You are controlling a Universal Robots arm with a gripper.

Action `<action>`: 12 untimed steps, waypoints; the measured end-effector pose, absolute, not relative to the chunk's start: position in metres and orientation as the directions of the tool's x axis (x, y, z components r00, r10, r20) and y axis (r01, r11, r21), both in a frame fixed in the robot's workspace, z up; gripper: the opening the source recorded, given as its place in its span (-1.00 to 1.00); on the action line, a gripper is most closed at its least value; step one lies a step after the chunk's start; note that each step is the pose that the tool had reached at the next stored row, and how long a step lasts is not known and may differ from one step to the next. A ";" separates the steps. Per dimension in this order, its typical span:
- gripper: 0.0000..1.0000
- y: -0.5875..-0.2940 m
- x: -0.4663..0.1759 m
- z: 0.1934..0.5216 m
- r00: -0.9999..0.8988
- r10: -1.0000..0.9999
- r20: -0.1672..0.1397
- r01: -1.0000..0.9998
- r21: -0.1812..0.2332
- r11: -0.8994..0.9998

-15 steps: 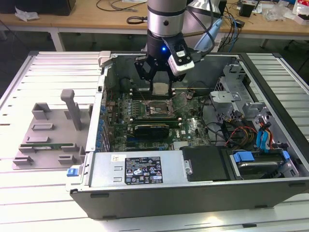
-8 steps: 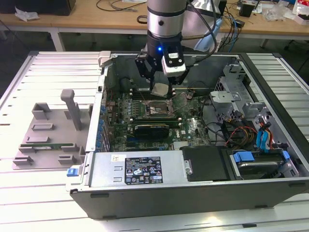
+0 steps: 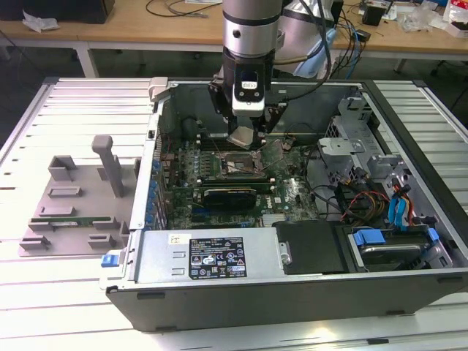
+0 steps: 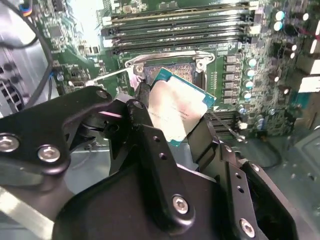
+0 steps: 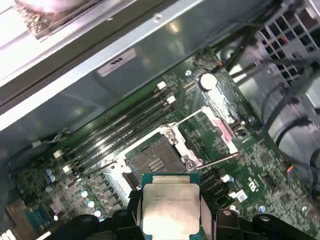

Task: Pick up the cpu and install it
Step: 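Place the cpu into insertion slot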

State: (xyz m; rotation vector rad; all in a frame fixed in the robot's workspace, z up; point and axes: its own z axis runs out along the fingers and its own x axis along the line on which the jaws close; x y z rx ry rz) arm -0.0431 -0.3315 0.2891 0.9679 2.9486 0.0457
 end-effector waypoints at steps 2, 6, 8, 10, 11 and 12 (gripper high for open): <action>0.09 -0.331 -0.043 0.289 -0.761 0.649 -0.027 0.648 0.040 0.761; 0.09 -0.331 -0.043 0.288 -0.680 0.733 -0.027 0.732 0.040 0.680; 0.09 -0.331 -0.043 0.288 -0.645 0.764 -0.027 0.763 0.040 0.645; 0.09 -0.331 -0.043 0.288 -0.607 0.794 -0.027 0.793 0.040 0.608; 0.09 -0.331 -0.043 0.287 -0.591 0.806 -0.027 0.805 0.040 0.592; 0.09 -0.331 -0.043 0.287 -0.572 0.820 -0.027 0.819 0.040 0.572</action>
